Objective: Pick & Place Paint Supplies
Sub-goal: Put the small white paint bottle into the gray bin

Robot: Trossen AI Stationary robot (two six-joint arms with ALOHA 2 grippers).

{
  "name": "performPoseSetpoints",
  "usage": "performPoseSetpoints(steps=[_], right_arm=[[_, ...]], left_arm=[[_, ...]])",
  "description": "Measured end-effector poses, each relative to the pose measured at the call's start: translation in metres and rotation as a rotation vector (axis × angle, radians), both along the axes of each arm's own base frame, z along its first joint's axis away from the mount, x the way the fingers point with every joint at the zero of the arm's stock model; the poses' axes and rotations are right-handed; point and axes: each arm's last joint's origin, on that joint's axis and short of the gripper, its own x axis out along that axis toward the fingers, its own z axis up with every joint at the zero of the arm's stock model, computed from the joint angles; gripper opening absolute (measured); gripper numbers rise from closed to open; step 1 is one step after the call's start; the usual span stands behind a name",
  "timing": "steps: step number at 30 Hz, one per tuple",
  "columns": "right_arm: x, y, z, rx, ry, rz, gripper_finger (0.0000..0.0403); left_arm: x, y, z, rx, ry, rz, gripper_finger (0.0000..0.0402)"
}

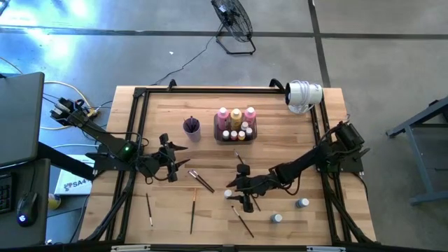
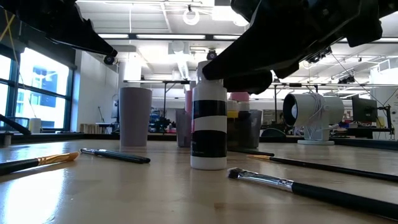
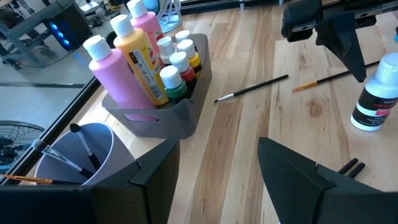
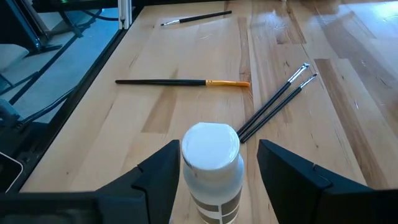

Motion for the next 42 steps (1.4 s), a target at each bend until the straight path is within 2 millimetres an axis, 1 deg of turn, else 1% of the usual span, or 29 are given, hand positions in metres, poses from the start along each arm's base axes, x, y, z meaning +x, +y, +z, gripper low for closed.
performPoseSetpoints(steps=[11,14,16,21,29,37,42], right_arm=[[0.0,0.0,0.0,0.003,0.001,0.007,0.0125],[0.0,0.001,0.0,0.011,0.003,0.024,0.011],[-0.001,0.002,0.0,0.014,0.005,0.03,0.0109],[-0.001,0.002,0.0,0.016,0.004,0.027,0.0122],[0.0,0.002,0.003,0.019,-0.015,0.026,0.0112],[-0.002,-0.003,0.02,0.034,-0.059,0.014,0.0111],[-0.005,-0.011,0.033,0.031,-0.054,-0.009,0.0114]], left_arm=[[0.0,0.0,0.0,-0.014,-0.005,0.006,0.0211],[0.0,0.0,0.0,-0.016,-0.006,0.007,0.0211],[0.0,0.0,0.0,-0.018,-0.006,0.008,0.0211],[0.0,0.0,0.0,-0.019,-0.006,0.008,0.0211],[0.0,0.0,0.0,-0.019,-0.006,0.008,0.0211],[0.0,0.0,0.0,-0.022,-0.007,0.01,0.0211],[0.0,0.0,0.0,-0.022,-0.007,0.01,0.0211]])
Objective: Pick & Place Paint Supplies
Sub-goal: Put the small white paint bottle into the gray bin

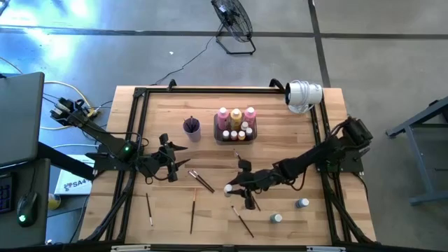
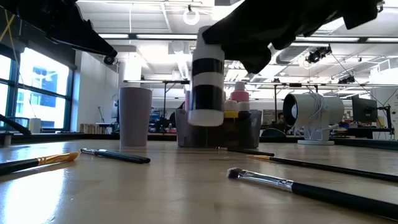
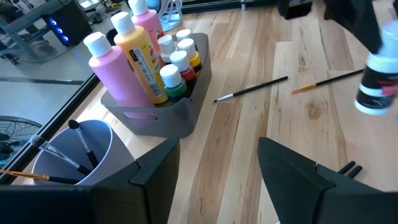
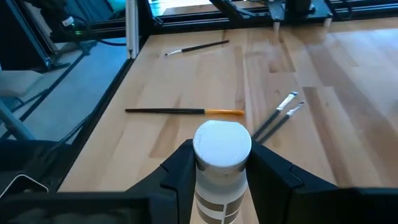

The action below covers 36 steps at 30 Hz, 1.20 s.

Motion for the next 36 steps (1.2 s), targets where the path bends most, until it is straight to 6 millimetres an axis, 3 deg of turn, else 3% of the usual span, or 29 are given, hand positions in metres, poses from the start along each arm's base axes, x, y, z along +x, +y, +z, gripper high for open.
performPoseSetpoints(steps=[8,19,28,36], right_arm=[[-0.01,-0.029,0.032,-0.041,0.007,-0.09,0.0112],[-0.021,-0.088,0.078,-0.121,-0.105,-0.29,0.0113],[-0.019,-0.133,0.08,-0.121,-0.104,-0.466,0.0111],[-0.021,-0.154,0.078,-0.144,-0.08,-0.566,0.011]], left_arm=[[0.0,0.0,0.0,0.001,0.002,0.0,0.0211],[0.0,0.0,0.0,0.002,0.003,0.0,0.0211],[0.0,0.0,0.0,0.005,0.005,-0.001,0.0211],[0.0,0.0,0.0,0.007,0.007,-0.001,0.0211]])
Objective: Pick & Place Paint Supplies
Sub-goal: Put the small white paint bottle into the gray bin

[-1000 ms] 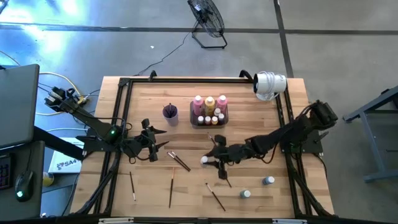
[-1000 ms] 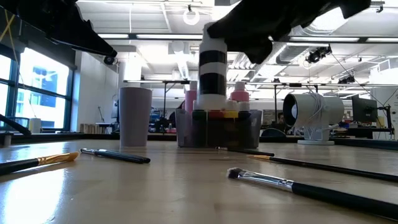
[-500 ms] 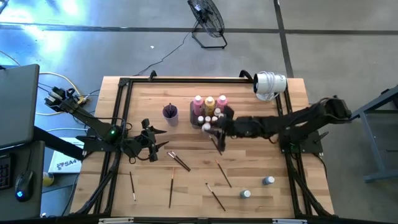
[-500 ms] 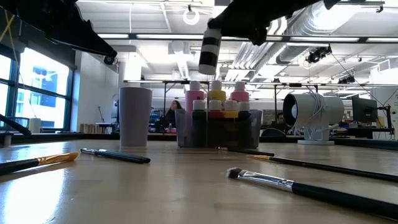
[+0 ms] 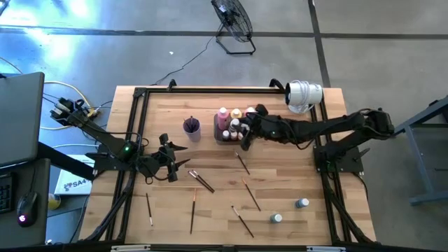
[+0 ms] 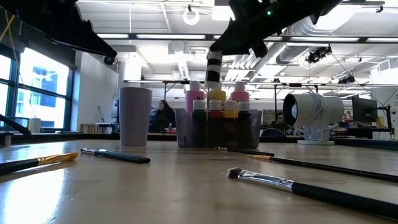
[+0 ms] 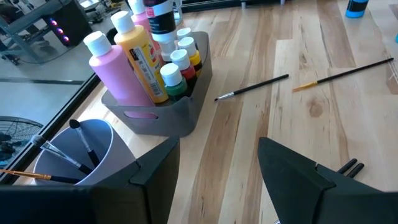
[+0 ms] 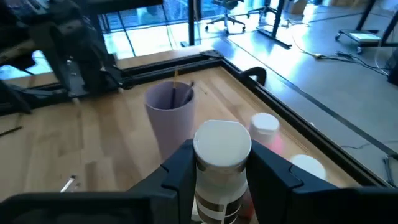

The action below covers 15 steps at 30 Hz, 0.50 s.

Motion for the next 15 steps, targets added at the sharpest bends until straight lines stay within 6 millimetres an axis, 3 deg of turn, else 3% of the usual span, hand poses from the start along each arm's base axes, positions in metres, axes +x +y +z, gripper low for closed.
performPoseSetpoints(steps=[15], right_arm=[[-0.002,-0.01,-0.016,-0.006,0.033,-0.039,0.0109]], left_arm=[[0.0,0.0,0.0,0.0,-0.001,0.0,0.0211]])
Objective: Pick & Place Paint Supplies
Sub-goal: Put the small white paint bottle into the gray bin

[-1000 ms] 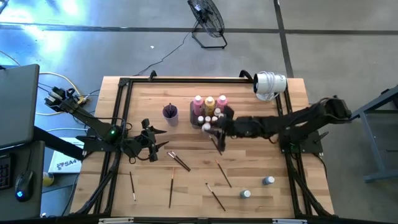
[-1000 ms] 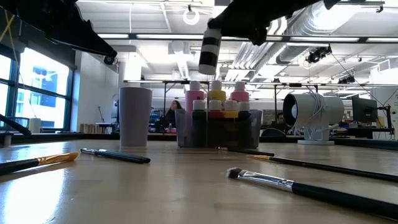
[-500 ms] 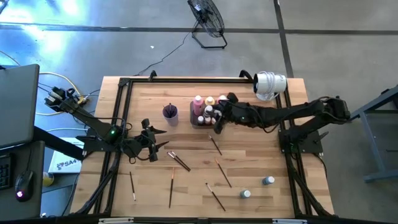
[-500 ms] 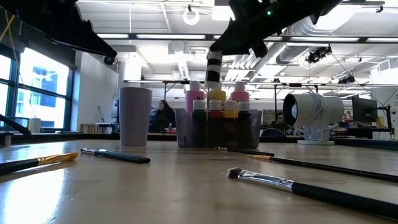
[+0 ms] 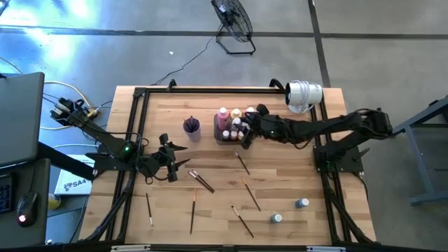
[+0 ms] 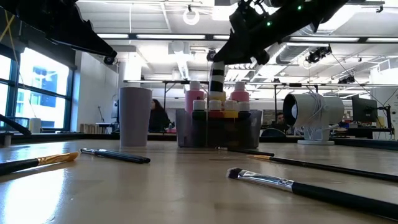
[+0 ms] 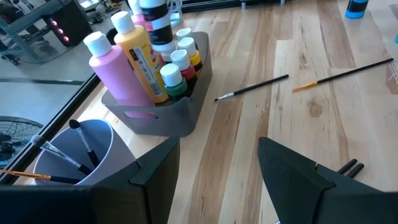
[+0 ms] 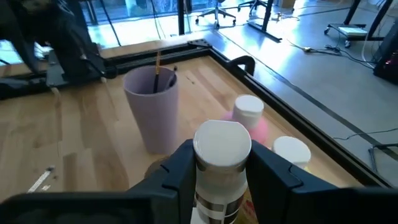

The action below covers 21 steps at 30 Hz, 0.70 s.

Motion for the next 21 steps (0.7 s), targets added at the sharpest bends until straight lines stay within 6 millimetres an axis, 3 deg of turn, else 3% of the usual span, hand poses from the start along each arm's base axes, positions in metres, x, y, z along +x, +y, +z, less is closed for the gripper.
performPoseSetpoints(steps=[14,21], right_arm=[[0.014,-0.015,-0.035,0.012,0.1,-0.036,0.011],[0.014,-0.016,-0.038,-0.015,0.121,-0.065,0.0109]], left_arm=[[0.0,0.0,0.0,0.0,-0.001,0.0,0.0211],[0.0,0.0,0.0,0.0,-0.001,0.0,0.0211]])
